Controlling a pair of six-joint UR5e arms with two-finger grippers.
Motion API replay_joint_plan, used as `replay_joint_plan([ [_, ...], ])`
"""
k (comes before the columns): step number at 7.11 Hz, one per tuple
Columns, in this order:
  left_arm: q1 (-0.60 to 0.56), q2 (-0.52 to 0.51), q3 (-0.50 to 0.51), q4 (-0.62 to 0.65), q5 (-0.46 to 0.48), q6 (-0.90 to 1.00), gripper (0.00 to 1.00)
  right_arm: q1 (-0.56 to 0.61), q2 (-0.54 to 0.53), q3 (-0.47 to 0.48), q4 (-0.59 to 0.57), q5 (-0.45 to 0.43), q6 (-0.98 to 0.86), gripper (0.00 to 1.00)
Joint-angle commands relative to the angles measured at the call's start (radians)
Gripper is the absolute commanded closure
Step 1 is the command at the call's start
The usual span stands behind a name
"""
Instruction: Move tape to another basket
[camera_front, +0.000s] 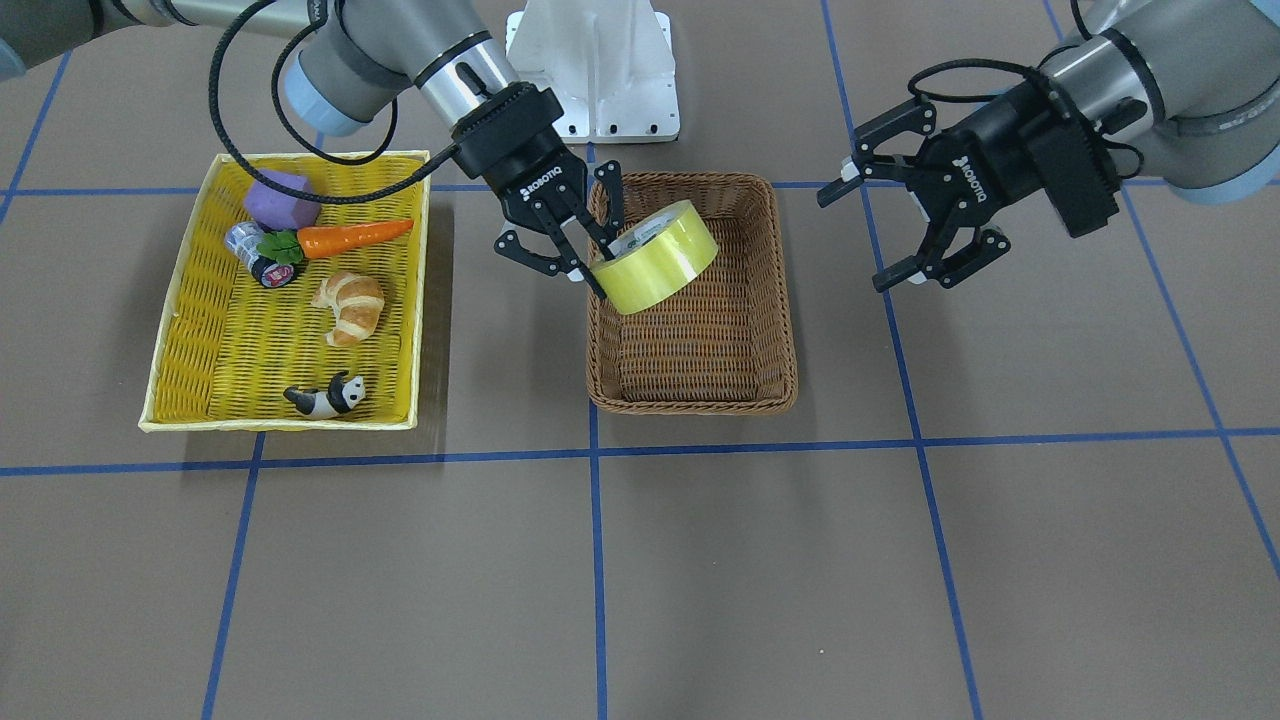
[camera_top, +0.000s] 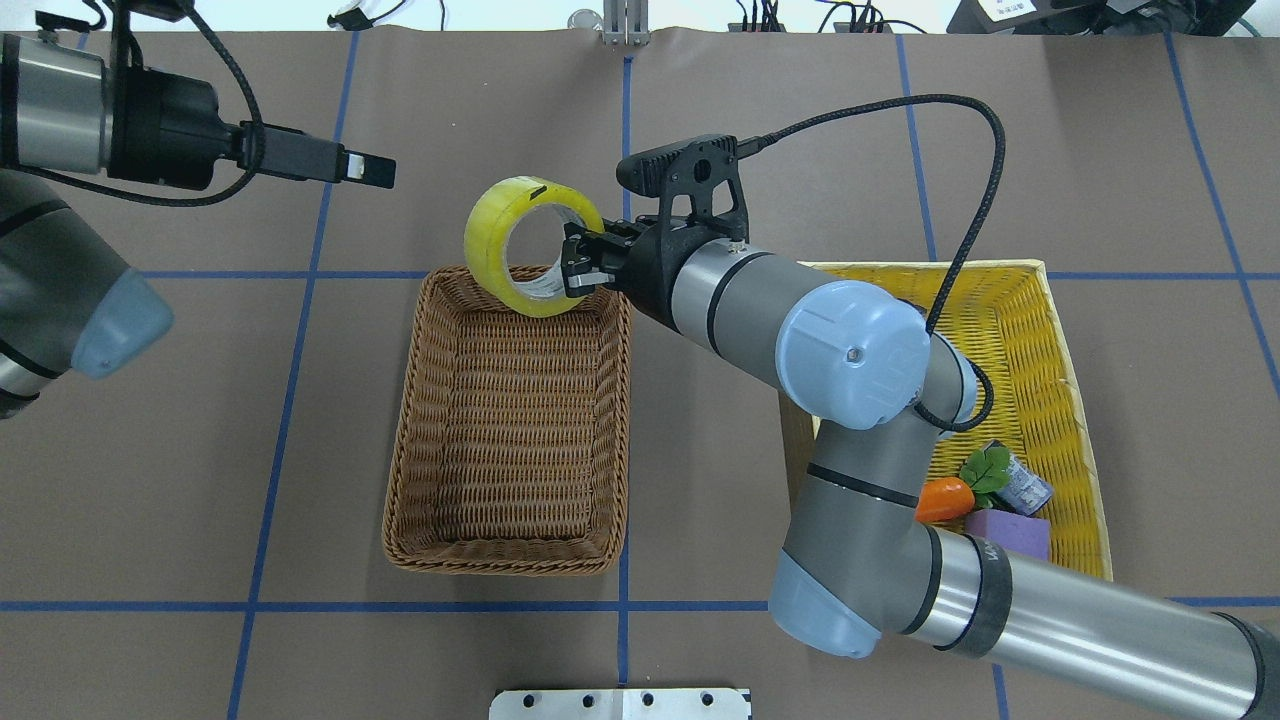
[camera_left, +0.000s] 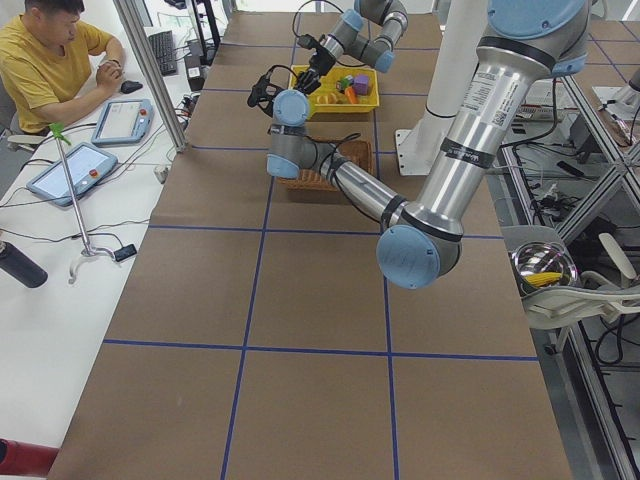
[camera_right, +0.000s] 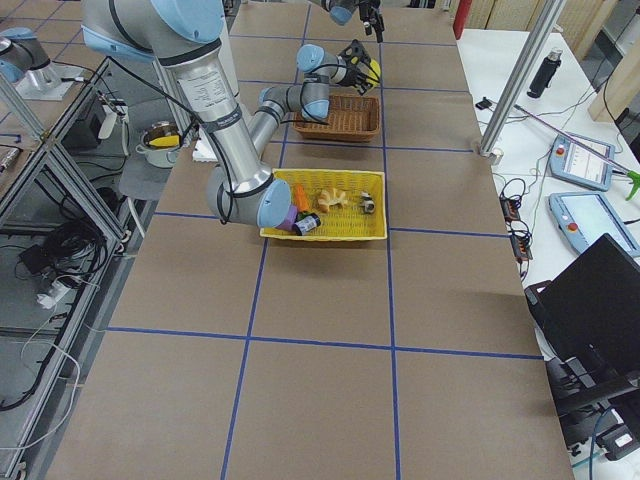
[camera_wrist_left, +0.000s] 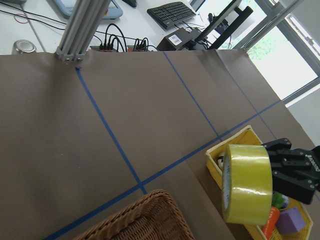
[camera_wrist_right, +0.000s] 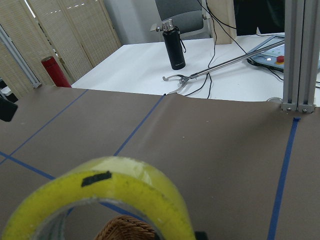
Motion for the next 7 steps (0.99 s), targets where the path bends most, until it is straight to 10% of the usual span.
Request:
replay_joint_plan([
  [1, 0.025, -0.001, 0.0, -0.002, 0.03, -0.001, 0.01, -0.009, 0.037, 0.0, -0.13, -0.011, -0.014, 1.0],
  [7, 0.048, -0.002, 0.0, -0.002, 0.03, 0.0, 0.01, -0.019, 0.114, -0.001, -0.24, -0.006, -0.045, 1.0],
])
